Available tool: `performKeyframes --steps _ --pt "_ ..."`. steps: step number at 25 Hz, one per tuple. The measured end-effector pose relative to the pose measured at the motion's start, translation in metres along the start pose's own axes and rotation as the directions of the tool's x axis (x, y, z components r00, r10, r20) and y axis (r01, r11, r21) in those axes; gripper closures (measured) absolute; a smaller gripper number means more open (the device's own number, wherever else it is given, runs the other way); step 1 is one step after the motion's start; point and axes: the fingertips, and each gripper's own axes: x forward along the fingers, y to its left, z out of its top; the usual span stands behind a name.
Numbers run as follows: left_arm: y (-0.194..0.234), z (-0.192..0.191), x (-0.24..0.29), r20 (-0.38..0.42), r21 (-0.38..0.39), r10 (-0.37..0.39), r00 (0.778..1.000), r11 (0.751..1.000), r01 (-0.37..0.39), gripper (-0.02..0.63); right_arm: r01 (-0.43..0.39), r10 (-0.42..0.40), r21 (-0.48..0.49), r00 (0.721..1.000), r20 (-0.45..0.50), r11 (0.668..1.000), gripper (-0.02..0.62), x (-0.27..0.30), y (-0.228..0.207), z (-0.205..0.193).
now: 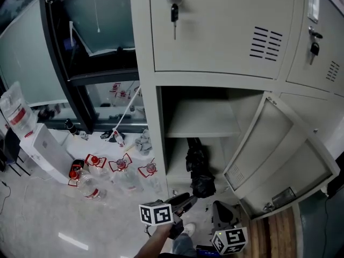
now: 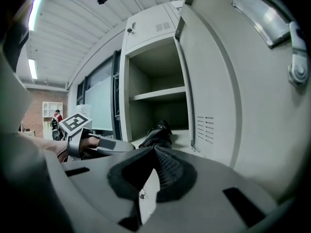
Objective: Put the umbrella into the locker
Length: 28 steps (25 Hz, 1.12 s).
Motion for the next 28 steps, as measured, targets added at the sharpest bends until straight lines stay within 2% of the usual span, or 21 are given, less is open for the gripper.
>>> performKeyframes --steps 1,5,6,16,28 --pt "0.002 0.002 -0.006 0.013 0.037 0.029 0.999 0.999 -0.030 0.432 -0.001 0.001 -0.003 1.000 0.004 1.000 0.595 -0.001 0.001 0.001" --pt "-0.009 0.013 -0.020 0.060 0.194 0.074 0.995 0.977 -0.084 0.578 0.002 -0.001 -0.008 1.000 0.017 1.000 0.595 -0.007 0.003 0.003" --pt "-0.013 0.014 -0.022 0.064 0.223 0.074 0.995 0.971 -0.086 0.587 0.001 -0.001 -0.011 1.000 0.019 1.000 0.595 -0.008 0.003 0.004" --pt "-0.023 0.017 -0.032 0.119 0.252 0.068 0.991 0.963 -0.096 0.592 -0.003 0.004 -0.030 1.000 0.028 1.000 0.595 -0.013 0.007 0.005" --pt "-0.023 0.019 -0.030 0.123 0.236 0.069 0.990 0.967 -0.097 0.592 0.005 -0.004 -0.032 0.999 0.032 0.999 0.595 -0.013 0.002 0.008"
